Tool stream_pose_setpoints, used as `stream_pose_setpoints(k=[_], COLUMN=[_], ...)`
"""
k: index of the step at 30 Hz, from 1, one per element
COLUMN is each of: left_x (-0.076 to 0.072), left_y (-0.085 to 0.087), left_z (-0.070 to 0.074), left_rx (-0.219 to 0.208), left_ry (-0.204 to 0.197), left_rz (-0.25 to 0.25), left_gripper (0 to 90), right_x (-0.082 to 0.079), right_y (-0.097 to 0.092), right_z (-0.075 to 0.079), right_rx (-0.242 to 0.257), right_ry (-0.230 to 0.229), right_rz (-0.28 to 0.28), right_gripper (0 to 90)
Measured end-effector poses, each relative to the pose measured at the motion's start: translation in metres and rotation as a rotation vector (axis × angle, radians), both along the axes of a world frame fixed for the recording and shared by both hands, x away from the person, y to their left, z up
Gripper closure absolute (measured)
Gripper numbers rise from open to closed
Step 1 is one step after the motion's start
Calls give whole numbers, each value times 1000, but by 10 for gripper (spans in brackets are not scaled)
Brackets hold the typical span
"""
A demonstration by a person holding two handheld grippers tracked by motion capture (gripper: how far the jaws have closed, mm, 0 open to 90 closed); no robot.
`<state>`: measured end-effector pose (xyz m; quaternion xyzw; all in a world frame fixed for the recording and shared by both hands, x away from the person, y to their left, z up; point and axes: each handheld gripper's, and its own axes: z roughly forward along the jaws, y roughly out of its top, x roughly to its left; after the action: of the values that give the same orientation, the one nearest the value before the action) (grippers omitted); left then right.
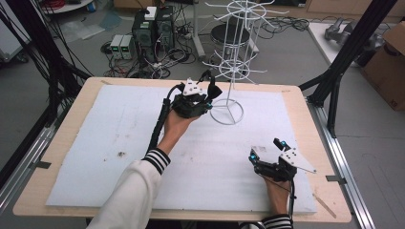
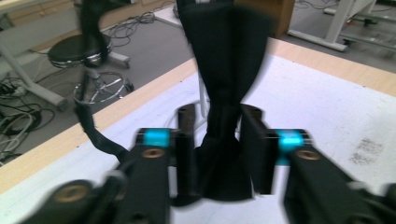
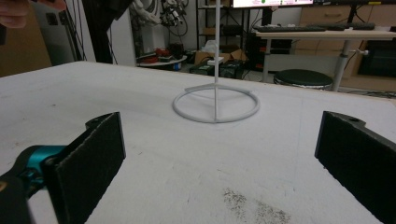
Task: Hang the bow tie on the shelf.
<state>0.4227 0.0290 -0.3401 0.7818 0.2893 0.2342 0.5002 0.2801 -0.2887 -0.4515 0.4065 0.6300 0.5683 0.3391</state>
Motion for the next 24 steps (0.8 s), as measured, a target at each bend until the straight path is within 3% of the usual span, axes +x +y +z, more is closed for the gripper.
stream_pose_setpoints(k=[3,7,9,10,13,15,18,20,21,24], left_x=[-1,-4,-5,-10,-16,-24,-30,-44,-44,-64], left_y=[2,10,14,23,33,52,66,86,86,117], left_z=[0,2,2,3,3,1,-2,-11,-11,-28], left_rx=[-27,-56,-62,-95,-83,-88,-85,-63,-63,-90], left_ry=[-6,-2,-4,-7,-28,-48,-68,-95,-95,-139], left_rz=[-1,-31,-44,-87,-101,-116,-105,-63,-63,-36], left_gripper=[348,179,167,167,161,161,160,152,152,152], right_x=[0,-1,-1,-1,-1,-1,-2,-2,-2,-2], right_y=[0,-1,-1,-1,-1,-1,-1,-1,-1,0], right_z=[0,0,-1,0,0,0,-1,0,0,0], right_rx=[-1,6,9,8,8,15,13,8,8,8], right_ry=[-2,-11,-14,-11,-11,-9,-11,-13,-13,-12], right_rz=[1,-1,-3,-5,-5,-2,-6,-5,-5,-7], right_gripper=[7,6,7,7,7,7,7,7,7,7])
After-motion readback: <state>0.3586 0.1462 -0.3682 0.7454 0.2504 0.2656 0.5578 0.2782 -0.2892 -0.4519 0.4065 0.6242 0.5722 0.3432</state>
